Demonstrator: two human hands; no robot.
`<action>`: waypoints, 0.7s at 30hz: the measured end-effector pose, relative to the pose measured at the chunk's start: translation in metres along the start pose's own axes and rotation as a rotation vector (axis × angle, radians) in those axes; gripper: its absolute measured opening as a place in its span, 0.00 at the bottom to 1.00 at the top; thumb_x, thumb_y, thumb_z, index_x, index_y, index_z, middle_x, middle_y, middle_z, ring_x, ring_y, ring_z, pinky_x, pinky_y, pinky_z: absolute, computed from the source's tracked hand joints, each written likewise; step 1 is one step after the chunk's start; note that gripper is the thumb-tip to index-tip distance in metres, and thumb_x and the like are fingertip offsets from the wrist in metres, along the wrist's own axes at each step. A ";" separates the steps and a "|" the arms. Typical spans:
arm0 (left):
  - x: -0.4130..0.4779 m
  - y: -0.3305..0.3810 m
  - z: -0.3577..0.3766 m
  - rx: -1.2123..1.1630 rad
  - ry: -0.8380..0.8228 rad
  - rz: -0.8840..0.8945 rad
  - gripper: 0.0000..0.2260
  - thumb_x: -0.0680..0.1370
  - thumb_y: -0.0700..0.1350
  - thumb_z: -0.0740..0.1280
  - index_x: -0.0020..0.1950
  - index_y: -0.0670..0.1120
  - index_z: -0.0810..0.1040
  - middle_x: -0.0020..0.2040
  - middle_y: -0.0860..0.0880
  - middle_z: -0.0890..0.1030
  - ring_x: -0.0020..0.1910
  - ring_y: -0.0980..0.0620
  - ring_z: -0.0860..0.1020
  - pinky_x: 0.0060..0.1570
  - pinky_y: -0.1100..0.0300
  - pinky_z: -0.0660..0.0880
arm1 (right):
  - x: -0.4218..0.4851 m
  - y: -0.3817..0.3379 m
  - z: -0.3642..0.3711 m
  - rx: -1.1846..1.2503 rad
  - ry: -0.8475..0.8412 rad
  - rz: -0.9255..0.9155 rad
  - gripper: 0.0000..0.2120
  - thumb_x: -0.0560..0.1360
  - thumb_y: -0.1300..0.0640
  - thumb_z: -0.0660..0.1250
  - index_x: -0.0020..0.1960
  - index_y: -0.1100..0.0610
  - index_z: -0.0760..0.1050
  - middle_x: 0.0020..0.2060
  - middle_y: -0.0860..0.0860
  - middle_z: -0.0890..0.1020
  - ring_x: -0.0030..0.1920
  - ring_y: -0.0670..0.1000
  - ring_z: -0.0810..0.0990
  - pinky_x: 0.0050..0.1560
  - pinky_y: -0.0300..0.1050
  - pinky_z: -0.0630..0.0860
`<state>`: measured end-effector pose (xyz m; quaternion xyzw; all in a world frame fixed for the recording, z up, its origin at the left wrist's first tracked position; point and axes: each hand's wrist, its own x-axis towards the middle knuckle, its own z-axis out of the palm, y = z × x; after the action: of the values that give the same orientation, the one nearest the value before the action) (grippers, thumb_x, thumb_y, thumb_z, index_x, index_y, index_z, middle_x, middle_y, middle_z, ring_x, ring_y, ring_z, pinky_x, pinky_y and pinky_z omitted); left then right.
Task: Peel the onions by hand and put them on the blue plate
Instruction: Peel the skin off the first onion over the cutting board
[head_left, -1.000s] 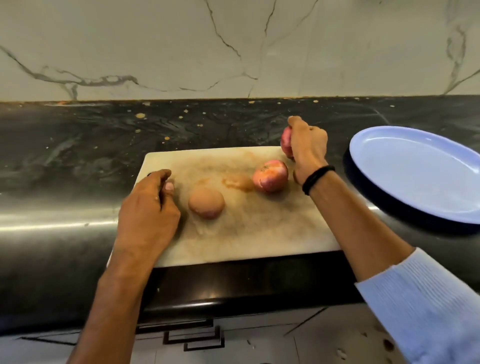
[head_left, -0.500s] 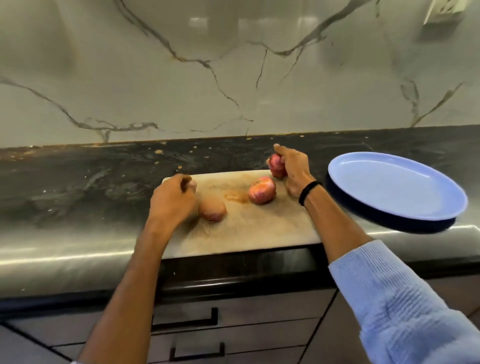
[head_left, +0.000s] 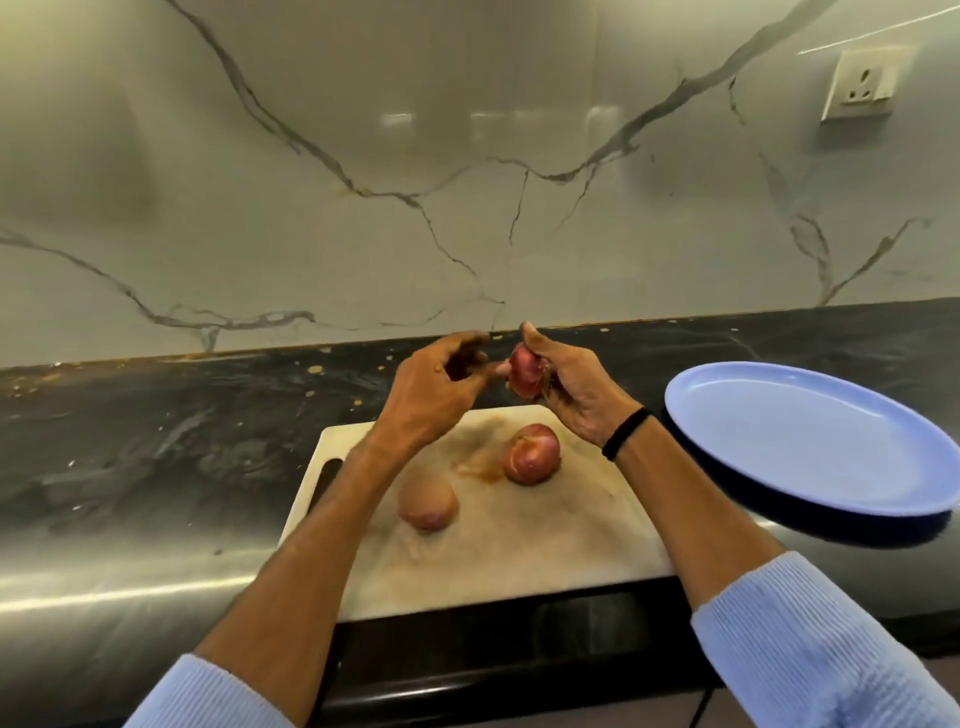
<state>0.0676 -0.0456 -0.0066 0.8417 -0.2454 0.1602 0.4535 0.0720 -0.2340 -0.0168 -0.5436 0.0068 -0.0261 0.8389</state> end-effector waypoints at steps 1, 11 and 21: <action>0.000 0.002 0.000 0.005 -0.020 0.030 0.29 0.71 0.58 0.75 0.71 0.53 0.75 0.57 0.56 0.80 0.52 0.63 0.80 0.53 0.72 0.76 | 0.000 0.000 0.002 -0.014 -0.023 -0.005 0.22 0.75 0.50 0.74 0.59 0.67 0.77 0.48 0.62 0.81 0.43 0.55 0.83 0.42 0.47 0.81; -0.005 -0.009 -0.006 -0.085 -0.004 0.068 0.24 0.72 0.48 0.77 0.67 0.48 0.79 0.57 0.53 0.83 0.56 0.59 0.80 0.58 0.66 0.77 | -0.011 0.003 0.010 -0.293 -0.191 -0.086 0.21 0.81 0.49 0.65 0.62 0.67 0.77 0.53 0.61 0.84 0.52 0.58 0.84 0.55 0.52 0.82; 0.000 -0.033 -0.031 -0.437 0.150 -0.194 0.20 0.75 0.44 0.74 0.66 0.45 0.78 0.59 0.50 0.80 0.59 0.52 0.79 0.54 0.58 0.81 | -0.030 -0.015 -0.013 -1.180 -0.506 0.224 0.29 0.64 0.41 0.77 0.62 0.50 0.80 0.59 0.49 0.79 0.59 0.52 0.78 0.51 0.40 0.78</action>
<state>0.0843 -0.0036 -0.0124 0.7291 -0.1580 0.1213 0.6548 0.0410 -0.2503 -0.0085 -0.8983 -0.1213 0.1985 0.3729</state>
